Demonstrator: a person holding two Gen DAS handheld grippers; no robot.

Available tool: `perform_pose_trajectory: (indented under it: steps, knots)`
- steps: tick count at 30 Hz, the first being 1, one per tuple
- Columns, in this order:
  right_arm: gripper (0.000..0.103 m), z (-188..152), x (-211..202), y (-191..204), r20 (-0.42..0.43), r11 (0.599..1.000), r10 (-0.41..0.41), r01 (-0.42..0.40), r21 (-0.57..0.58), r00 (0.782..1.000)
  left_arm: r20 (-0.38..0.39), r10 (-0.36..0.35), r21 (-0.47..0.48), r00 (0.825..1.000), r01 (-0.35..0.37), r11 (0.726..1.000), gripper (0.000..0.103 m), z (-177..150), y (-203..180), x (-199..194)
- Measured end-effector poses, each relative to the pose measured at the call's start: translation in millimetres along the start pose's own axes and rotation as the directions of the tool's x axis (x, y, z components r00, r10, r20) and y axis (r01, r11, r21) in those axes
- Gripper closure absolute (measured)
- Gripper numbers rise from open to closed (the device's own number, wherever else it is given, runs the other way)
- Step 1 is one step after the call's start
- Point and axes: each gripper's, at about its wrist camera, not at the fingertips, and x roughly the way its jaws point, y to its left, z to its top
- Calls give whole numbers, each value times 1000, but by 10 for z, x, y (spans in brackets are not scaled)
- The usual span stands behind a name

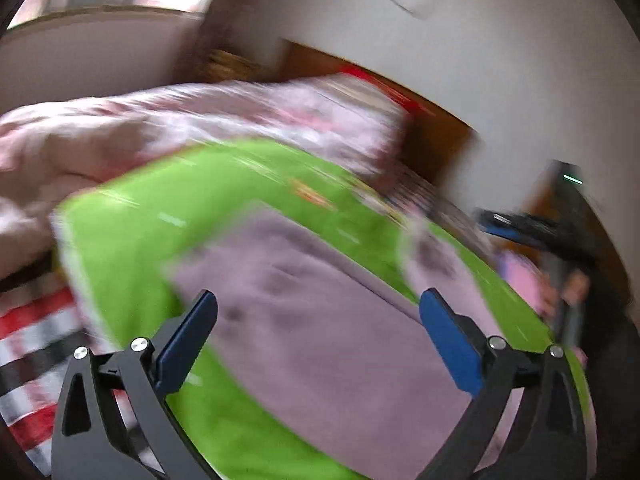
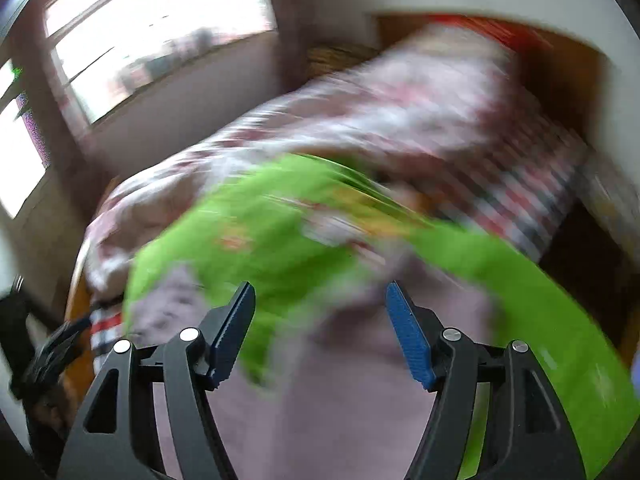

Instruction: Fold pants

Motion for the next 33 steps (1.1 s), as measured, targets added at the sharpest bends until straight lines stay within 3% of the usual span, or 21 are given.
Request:
perform_pose_trajectory:
  steps: [2, 5, 7, 9, 10, 11, 14, 19, 21, 24, 26, 28, 31, 33]
  knots:
    - [37, -198, 49, -357, -49, 996, -25, 30, 86, 998, -78, -57, 45, 995, 61, 997, 2, -177, -201, 175]
    - [38, -459, 235, -587, -109, 988, -24, 40, 147, 994, -218, -34, 54, 975, 47, 997, 2, -392, -252, 528]
    - [39, -523, 359, -576, -93, 989, -22, 35, 142, 995, -290, -55, -17, 955, 53, 998, 2, -406, -123, 695]
    - [43, -488, 405, -501, -82, 991, -16, 27, 128, 996, -285, -110, -79, 952, 91, 993, 2, -340, 10, 683]
    - [76, -458, 424, -450, -95, 993, -18, 30, 117, 995, -287, -118, -110, 951, 90, 990, 2, -313, 89, 674]
    - [96, -436, 448, -412, -111, 994, -22, 34, 106, 994, -282, -110, -124, 953, 77, 989, 2, -308, 136, 650]
    - [94, -428, 292, -150, -61, 999, -27, 29, 22, 998, -222, -85, -154, 971, 51, 987, 2, -345, 221, 360]
    - [95, -288, -140, 943, 52, 979, 77, -66, -194, 996, -136, -33, -240, 990, 0, 971, 2, -331, 596, 54]
    - [94, -319, -149, 1517, 43, 945, 135, -115, -305, 990, -114, -9, -277, 993, -23, 961, 2, -339, 756, -47]
    - [93, -502, 80, 2265, -54, 883, 208, -211, -419, 977, -99, 12, -315, 995, -43, 948, 2, -366, 888, -149]
    - [84, -714, 386, 2657, -173, 845, 225, -280, -455, 959, -98, 30, -333, 995, -61, 941, 2, -401, 982, -185]
    - [31, -876, 632, 2866, -257, 814, 237, -336, -474, 937, -107, 43, -343, 993, -77, 936, 3, -442, 1042, -224]
    - [34, -960, 670, 2857, -268, 813, 265, -364, -454, 926, -117, 60, -365, 991, -99, 926, 2, -538, 1174, -319]
    - [37, -811, 531, 2665, -208, 832, 288, -351, -429, 935, -117, 61, -367, 991, -100, 925, 2, -565, 1228, -358]
